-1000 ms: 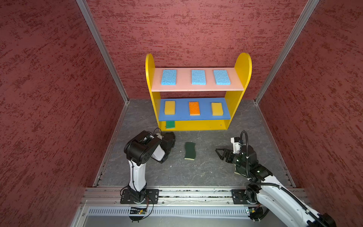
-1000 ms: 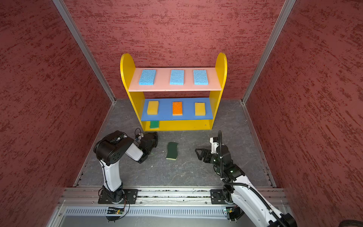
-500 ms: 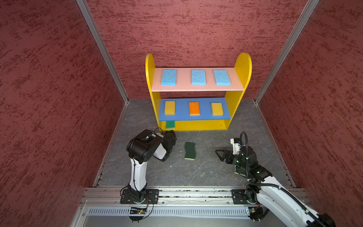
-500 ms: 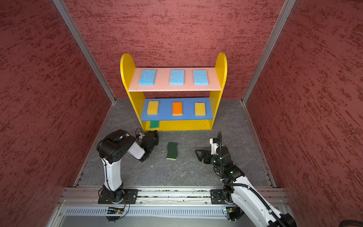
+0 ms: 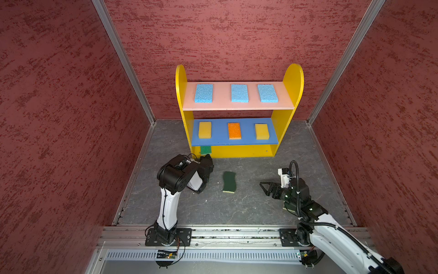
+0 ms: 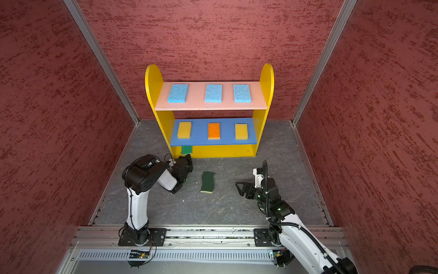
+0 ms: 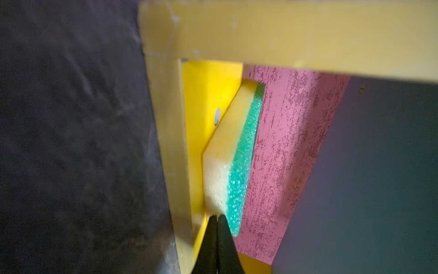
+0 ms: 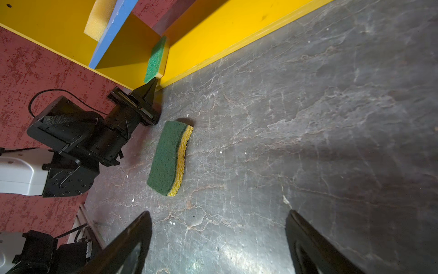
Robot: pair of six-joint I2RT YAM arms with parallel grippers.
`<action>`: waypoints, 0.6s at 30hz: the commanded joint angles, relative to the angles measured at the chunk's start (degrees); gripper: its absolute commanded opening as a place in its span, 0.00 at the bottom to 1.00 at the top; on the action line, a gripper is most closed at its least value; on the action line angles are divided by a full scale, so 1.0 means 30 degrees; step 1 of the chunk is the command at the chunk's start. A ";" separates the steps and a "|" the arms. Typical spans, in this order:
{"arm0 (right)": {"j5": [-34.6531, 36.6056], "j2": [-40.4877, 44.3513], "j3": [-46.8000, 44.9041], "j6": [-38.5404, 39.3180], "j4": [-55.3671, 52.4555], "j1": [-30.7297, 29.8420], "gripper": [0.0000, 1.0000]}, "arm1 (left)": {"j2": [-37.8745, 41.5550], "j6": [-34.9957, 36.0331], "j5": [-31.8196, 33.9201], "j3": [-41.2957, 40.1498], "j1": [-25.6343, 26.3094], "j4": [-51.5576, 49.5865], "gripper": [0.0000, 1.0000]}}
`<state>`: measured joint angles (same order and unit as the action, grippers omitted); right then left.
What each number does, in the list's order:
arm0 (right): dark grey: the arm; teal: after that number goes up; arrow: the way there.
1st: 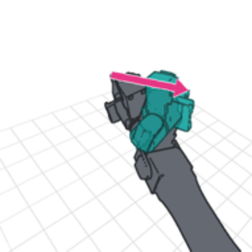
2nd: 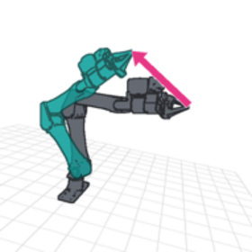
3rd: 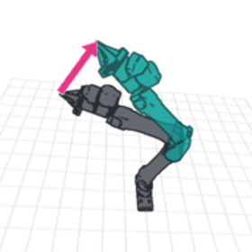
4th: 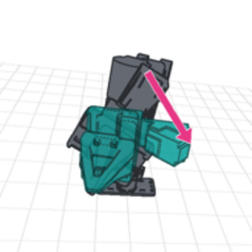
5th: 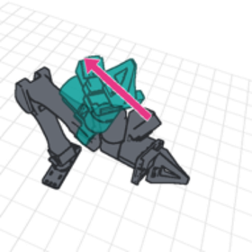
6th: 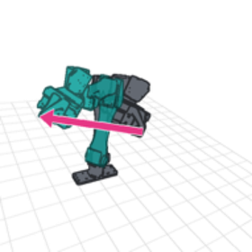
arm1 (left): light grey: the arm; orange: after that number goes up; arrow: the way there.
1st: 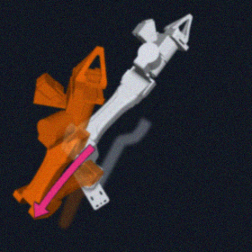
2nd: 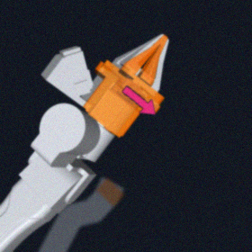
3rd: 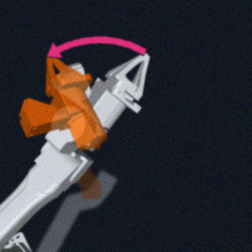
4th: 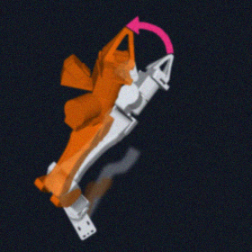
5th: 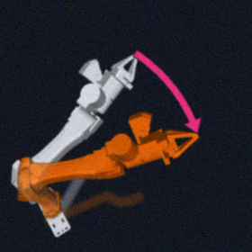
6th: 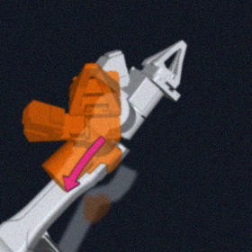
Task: Arrange cleaning sponges on a shelf
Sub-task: Place the cleaning sponge on the shelf.
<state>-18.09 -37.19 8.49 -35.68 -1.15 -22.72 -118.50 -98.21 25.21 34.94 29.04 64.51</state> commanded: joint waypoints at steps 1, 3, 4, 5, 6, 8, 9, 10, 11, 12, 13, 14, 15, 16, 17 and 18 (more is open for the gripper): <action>-0.0347 -0.0039 -0.0227 -0.0107 0.0876 -0.0071 0.89 | -0.0381 -0.0183 0.0033 -0.0380 -0.0077 -0.2451 0.01; -0.0358 -0.0097 -0.0347 -0.0200 0.1075 -0.0073 0.89 | -0.0429 -0.0259 0.0086 -0.0390 -0.0114 -0.2505 0.02; -0.0343 -0.0140 -0.0369 -0.0213 0.1140 -0.0073 0.89 | -0.0483 -0.0276 0.0092 -0.0390 -0.0165 -0.2463 0.01; -0.0360 -0.0171 -0.0381 -0.0222 0.1173 -0.0066 0.89 | -0.0517 -0.0304 0.0092 -0.0402 -0.0185 -0.2461 0.01; -0.0360 -0.0201 -0.0376 -0.0221 0.1174 -0.0080 0.89 | -0.0549 -0.0272 0.0092 -0.0360 -0.0241 -0.2461 0.02; -0.0338 -0.0230 -0.0421 -0.0176 0.1177 -0.0074 0.89 | -0.0521 -0.0266 0.0132 -0.0308 -0.0216 -0.2672 0.02; -0.0358 -0.0255 -0.0414 -0.0176 0.1192 -0.0051 0.89 | -0.0498 -0.0200 0.0122 -0.0257 -0.0244 -0.2749 0.02; -0.0312 -0.0260 -0.0416 -0.0176 0.1218 -0.0075 0.89 | -0.0492 -0.0207 0.0160 -0.0228 -0.0286 -0.2836 0.02; -0.0310 -0.0289 -0.0456 -0.0176 0.1203 -0.0059 0.89 | -0.0491 -0.0216 0.0221 -0.0222 -0.0275 -0.2872 0.02; -0.0342 -0.0303 -0.0430 -0.0169 0.1222 -0.0073 0.89 | -0.0491 -0.0191 0.0264 -0.0247 -0.0303 -0.2871 0.02; -0.0343 -0.0346 -0.0436 -0.0162 0.1207 -0.0073 0.89 | -0.0491 -0.0191 0.0268 -0.0250 -0.0353 -0.2915 0.02; -0.0319 -0.0348 -0.0449 -0.0151 0.1204 -0.0080 0.89 | -0.0463 -0.0197 0.0290 -0.0250 -0.0406 -0.2953 0.02; -0.0329 -0.0348 -0.0432 -0.0147 0.1203 -0.0073 0.89 | -0.0462 -0.0219 0.0254 -0.0221 -0.0464 -0.2969 0.02; -0.0349 -0.0376 -0.0432 -0.0148 0.1203 -0.0058 0.89 | -0.0464 -0.0126 0.0241 -0.0216 -0.0533 -0.2973 0.02; -0.0347 -0.0420 -0.0445 -0.0162 0.1206 -0.0066 0.89 | -0.0463 -0.0040 0.0188 -0.0139 -0.0594 -0.2959 0.02; -0.0343 -0.0406 -0.0437 -0.0162 0.1232 -0.0074 0.89 | -0.0478 0.0007 0.0126 -0.0078 -0.0641 -0.3029 0.02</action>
<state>-18.31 -38.33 7.66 -36.03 0.25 -22.72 -118.39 -98.72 25.61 35.33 28.14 63.55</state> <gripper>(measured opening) 0.892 0.046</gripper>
